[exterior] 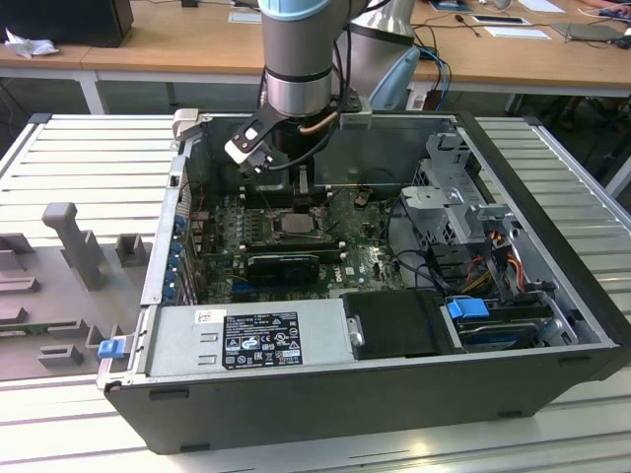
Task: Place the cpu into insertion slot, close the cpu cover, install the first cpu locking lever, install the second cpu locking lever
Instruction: 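Close the cpu cover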
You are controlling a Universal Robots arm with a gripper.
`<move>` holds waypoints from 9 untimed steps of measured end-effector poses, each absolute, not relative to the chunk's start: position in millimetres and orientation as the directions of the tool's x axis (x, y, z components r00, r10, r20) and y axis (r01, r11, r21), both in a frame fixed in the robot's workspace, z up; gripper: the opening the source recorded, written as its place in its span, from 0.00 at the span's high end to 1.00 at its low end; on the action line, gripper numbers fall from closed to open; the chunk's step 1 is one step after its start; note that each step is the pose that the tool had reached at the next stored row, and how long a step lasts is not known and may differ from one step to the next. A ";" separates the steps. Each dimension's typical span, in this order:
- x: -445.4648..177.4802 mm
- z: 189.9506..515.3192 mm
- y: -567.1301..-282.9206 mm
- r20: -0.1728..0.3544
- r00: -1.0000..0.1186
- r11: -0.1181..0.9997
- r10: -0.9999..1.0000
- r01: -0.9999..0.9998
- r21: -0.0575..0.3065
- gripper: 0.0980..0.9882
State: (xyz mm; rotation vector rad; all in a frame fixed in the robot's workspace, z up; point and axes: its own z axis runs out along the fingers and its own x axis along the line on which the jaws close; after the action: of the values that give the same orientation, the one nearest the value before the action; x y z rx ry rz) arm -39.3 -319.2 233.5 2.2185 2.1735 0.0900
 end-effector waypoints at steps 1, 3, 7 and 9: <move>-39.3 234.5 -319.2 0.017 0.020 -0.021 1.000 0.998 0.065 0.99; -39.3 236.1 -319.1 0.017 0.020 -0.021 1.000 0.998 0.065 0.99; -36.5 236.6 -319.1 0.017 0.020 -0.021 1.000 0.998 0.065 0.99; -36.5 237.7 -319.1 0.017 0.020 -0.021 1.000 0.998 0.065 0.99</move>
State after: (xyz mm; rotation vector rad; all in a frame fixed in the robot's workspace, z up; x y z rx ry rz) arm -36.5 -319.1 237.7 2.2185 2.1734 0.0897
